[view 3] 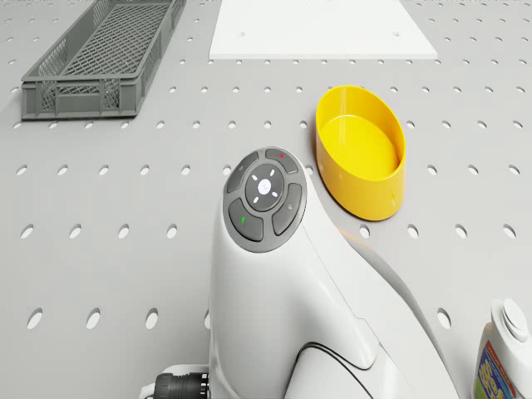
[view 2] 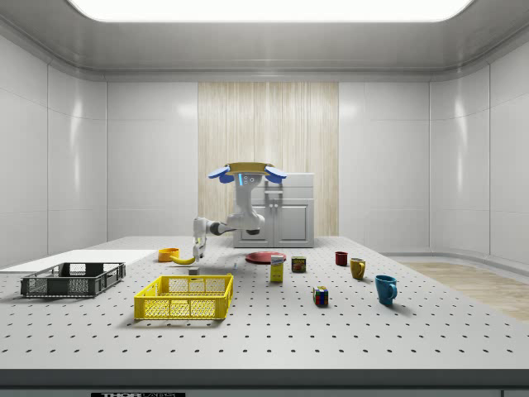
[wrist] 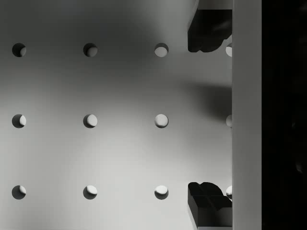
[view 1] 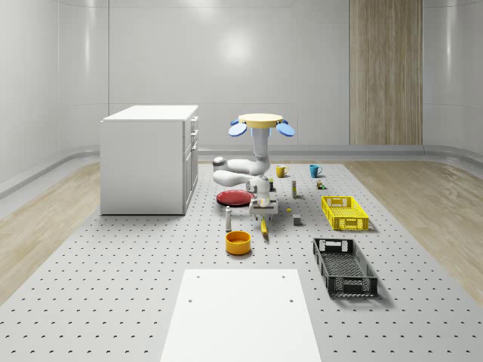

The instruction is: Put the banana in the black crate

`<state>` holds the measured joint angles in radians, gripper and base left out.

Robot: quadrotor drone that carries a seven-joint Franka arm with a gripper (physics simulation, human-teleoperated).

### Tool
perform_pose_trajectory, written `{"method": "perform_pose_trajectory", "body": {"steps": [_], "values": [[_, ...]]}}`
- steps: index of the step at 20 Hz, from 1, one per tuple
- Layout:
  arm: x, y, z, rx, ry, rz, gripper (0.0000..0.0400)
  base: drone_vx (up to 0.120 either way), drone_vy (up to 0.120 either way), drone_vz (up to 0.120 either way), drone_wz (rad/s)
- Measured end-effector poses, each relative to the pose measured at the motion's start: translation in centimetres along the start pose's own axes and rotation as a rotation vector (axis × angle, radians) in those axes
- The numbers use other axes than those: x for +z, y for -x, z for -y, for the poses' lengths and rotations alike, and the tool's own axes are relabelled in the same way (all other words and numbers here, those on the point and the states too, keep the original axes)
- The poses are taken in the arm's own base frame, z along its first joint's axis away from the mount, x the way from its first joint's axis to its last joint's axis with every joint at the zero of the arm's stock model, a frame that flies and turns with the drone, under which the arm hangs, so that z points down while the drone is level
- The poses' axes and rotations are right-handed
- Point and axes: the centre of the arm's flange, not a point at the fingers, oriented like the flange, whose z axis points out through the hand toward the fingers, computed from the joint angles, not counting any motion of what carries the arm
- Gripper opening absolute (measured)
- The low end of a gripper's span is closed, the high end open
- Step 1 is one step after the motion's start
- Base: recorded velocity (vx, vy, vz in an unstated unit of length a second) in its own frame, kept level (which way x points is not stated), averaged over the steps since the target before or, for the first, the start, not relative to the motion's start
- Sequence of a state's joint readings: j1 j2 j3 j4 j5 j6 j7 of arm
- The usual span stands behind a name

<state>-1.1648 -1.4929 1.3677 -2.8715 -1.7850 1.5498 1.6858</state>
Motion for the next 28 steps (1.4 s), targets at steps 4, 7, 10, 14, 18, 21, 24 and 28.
{"method": "perform_pose_trajectory", "body": {"steps": [4,7,10,14,18,21,24,28], "values": [[0.0,0.0,0.0,0.000,0.000,0.000,0.0400,0.120,-0.040,0.000,0.000],[0.0,0.0,0.0,0.000,0.000,0.000,0.0400,0.120,-0.013,0.000,0.000],[0.0,0.0,0.0,0.000,0.000,0.000,0.0400,0.120,0.000,0.000,0.000],[0.0,0.0,0.0,0.000,0.000,0.000,0.0400,0.120,0.030,0.000,0.000],[0.0,0.0,0.0,0.000,0.000,0.000,0.0400,0.120,0.000,0.000,0.000],[0.1,0.0,0.0,0.000,0.000,0.000,0.0400,0.027,0.000,0.000,0.000],[0.8,0.0,0.0,0.000,0.000,0.000,0.0400,0.000,0.000,0.000,0.000],[1.9,0.0,0.0,0.000,0.000,0.000,0.0400,0.000,0.000,0.000,0.000]]}}
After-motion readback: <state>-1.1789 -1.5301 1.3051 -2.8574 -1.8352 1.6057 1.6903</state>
